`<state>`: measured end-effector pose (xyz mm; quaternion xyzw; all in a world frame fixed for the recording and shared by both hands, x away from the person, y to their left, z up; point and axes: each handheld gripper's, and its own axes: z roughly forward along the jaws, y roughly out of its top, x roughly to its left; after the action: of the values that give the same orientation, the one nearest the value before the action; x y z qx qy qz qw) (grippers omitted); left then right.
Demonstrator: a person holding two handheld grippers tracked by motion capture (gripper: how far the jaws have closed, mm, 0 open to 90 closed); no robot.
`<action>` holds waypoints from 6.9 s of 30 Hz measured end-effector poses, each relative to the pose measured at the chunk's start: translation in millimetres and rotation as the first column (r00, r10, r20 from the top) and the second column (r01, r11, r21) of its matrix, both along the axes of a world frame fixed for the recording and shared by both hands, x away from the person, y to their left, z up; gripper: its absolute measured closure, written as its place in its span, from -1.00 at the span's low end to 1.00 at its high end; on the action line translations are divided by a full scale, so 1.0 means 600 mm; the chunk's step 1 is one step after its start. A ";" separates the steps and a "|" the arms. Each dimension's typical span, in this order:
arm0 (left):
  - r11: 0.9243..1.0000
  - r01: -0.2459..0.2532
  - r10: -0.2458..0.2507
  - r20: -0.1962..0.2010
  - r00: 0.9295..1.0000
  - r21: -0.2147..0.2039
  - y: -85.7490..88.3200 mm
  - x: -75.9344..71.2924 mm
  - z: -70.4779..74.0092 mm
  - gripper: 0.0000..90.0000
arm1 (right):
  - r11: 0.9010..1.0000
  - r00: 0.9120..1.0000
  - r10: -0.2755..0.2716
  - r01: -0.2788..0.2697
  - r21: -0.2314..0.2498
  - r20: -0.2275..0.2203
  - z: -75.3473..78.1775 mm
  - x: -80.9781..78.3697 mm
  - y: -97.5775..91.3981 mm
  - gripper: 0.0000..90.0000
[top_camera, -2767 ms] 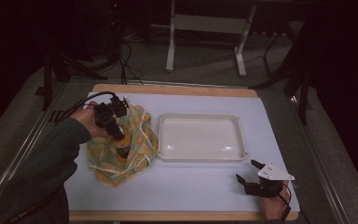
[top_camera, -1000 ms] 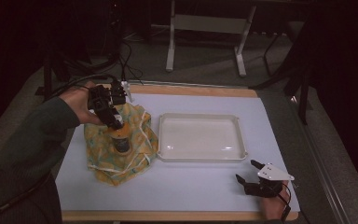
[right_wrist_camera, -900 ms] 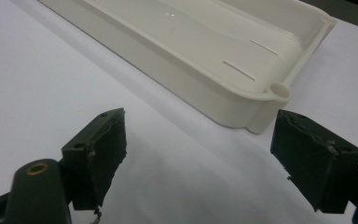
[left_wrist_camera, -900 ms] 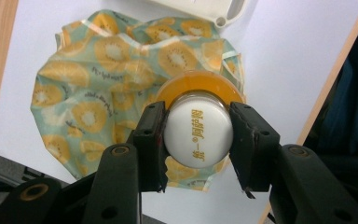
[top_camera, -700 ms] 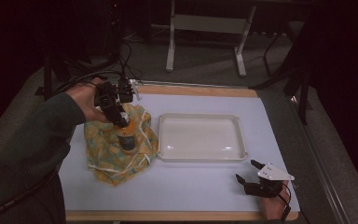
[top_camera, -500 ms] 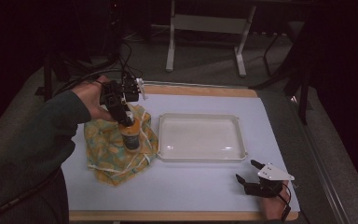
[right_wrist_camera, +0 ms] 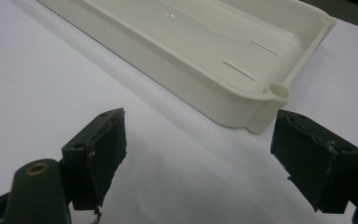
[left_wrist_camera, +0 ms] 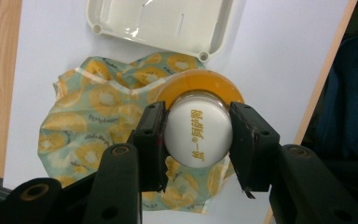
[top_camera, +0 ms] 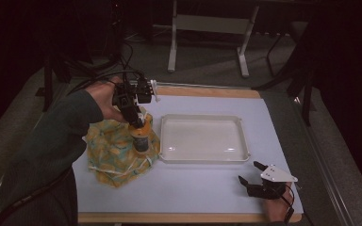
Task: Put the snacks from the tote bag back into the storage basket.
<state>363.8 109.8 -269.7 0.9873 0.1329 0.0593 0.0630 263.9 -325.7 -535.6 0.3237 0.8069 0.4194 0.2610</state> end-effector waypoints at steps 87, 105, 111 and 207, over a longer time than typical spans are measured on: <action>0.992 0.124 -0.124 0.011 0.992 0.012 -0.137 0.030 -0.016 0.31 | 1.000 1.000 0.007 -0.007 0.000 0.009 0.000 0.000 -0.001 -0.61; 0.990 0.137 -0.137 0.035 0.990 0.013 -0.157 0.035 -0.035 0.31 | 1.000 1.000 0.002 -0.002 0.007 0.007 0.000 0.000 -0.002 -0.61; 0.991 0.131 -0.132 0.029 0.991 0.017 -0.156 0.040 -0.043 0.31 | 1.000 1.000 0.001 -0.002 0.009 0.008 0.000 -0.001 -0.002 -0.61; 0.990 0.097 -0.095 0.026 0.995 -0.104 -0.158 0.047 -0.088 -0.07 | 1.000 1.000 -0.004 0.004 0.012 0.018 0.001 -0.003 -0.002 -0.60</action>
<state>391.9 15.1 -322.5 0.9872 0.0876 0.0596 0.1190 262.0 -326.9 -535.3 0.3230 0.8015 0.4264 0.2671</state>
